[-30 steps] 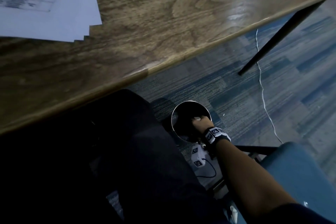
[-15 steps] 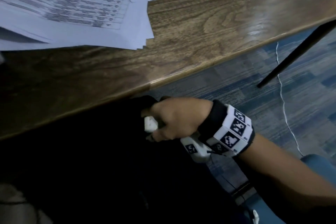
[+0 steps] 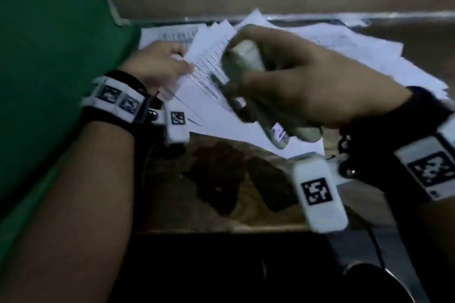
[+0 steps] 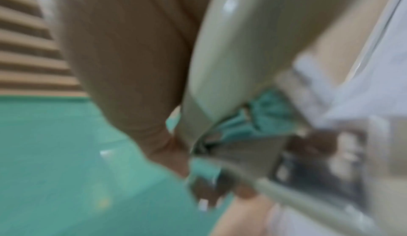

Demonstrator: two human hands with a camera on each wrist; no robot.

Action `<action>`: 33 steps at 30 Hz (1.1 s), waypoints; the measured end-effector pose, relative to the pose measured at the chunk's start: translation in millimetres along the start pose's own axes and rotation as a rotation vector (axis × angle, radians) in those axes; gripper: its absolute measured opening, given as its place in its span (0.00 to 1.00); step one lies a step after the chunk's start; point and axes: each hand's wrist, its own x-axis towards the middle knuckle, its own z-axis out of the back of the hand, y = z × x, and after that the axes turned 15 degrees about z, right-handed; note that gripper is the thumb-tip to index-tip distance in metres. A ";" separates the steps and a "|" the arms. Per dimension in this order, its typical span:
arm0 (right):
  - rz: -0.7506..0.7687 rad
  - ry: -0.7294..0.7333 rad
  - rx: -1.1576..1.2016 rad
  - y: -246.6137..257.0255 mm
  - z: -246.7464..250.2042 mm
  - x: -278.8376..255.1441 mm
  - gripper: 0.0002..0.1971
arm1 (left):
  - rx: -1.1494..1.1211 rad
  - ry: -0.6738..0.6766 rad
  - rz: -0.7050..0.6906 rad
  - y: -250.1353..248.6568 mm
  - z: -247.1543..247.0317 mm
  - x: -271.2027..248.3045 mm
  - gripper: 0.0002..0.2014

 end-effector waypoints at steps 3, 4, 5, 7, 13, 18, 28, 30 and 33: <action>-0.108 -0.064 -0.261 -27.1 25.9 35.9 0.04 | 0.043 -0.075 -0.045 1.4 8.1 -0.2 0.08; -0.143 -0.013 -0.447 -42.5 35.9 44.2 0.06 | 0.031 -0.102 -0.075 0.0 10.6 -3.1 0.07; -0.182 0.063 -0.626 -61.0 46.2 49.2 0.07 | 0.022 -0.130 -0.105 -2.9 10.4 -8.8 0.07; -0.256 0.204 -0.868 -94.7 66.5 51.6 0.09 | -0.043 -0.221 -0.187 -4.4 10.2 -10.8 0.05; -0.399 0.289 -0.945 -159.4 107.8 44.3 0.13 | -0.138 -0.634 -0.537 -17.7 15.9 -21.8 0.07; -0.207 0.199 -0.670 -133.2 104.4 43.4 0.64 | -0.170 -0.850 -0.751 -26.5 9.1 -27.8 0.13; 0.188 -0.575 0.045 -126.7 47.5 74.8 0.03 | -0.213 -1.111 -0.616 -28.9 7.9 -35.8 0.33; 0.196 -0.620 0.181 -130.1 41.2 70.1 0.09 | -0.387 -0.960 -0.386 -30.4 6.5 -35.9 0.47; 0.233 -0.609 0.280 -128.9 37.4 62.6 0.13 | -0.637 -0.563 -0.208 -35.9 -3.4 -33.4 0.45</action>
